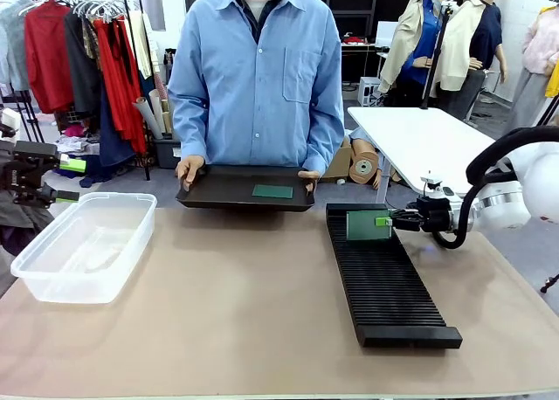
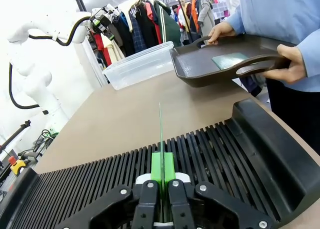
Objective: Sort PCBs into racks and boxes based on the side picked up.
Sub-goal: If the short side of the Blank PCB is picked up, insert it into the PCB Rack ; if the long side is picked up, place it in the Organizing box.
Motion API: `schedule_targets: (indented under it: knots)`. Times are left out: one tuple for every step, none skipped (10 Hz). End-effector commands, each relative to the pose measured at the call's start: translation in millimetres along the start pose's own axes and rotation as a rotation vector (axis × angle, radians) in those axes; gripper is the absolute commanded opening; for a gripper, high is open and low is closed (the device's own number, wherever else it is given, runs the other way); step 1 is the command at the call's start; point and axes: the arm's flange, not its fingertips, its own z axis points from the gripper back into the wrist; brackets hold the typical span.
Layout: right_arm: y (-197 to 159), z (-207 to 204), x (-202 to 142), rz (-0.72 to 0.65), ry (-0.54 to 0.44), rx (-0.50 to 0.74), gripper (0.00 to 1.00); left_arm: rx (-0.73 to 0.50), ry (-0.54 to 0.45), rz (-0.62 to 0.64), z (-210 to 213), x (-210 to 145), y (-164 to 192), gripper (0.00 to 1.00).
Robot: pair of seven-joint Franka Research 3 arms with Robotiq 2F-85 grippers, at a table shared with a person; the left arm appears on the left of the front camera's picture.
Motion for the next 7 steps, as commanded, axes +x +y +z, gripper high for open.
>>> schedule_targets:
  knots:
    - [-12.9,0.4,5.4,-0.017,-0.008,-0.004,0.0,-0.005,0.001,-0.003,1.0,-0.5,-1.9,1.0]
    - [-14.7,0.4,5.5,-0.019,-0.013,-0.004,0.0,-0.005,0.001,-0.003,1.0,-0.5,-1.9,1.0]
    - [-16.0,0.7,5.8,-0.019,-0.017,-0.007,0.0,-0.005,0.001,-0.003,1.0,-0.5,-1.9,1.0]
    - [-16.7,0.4,6.2,-0.019,-0.016,-0.007,0.0,-0.005,0.001,-0.003,1.0,-0.5,-1.9,1.0]
    - [-17.7,0.1,6.5,-0.019,-0.011,-0.011,0.0,-0.005,0.001,-0.003,1.0,-0.5,-1.9,1.0]
    - [-18.8,0.1,6.8,-0.021,-0.007,-0.011,0.0,-0.005,0.001,-0.003,1.0,-0.5,-1.9,1.0]
    - [-20.3,-0.3,7.0,-0.026,0.006,-0.011,0.0,-0.005,0.001,-0.003,1.0,-0.5,-1.9,1.0]
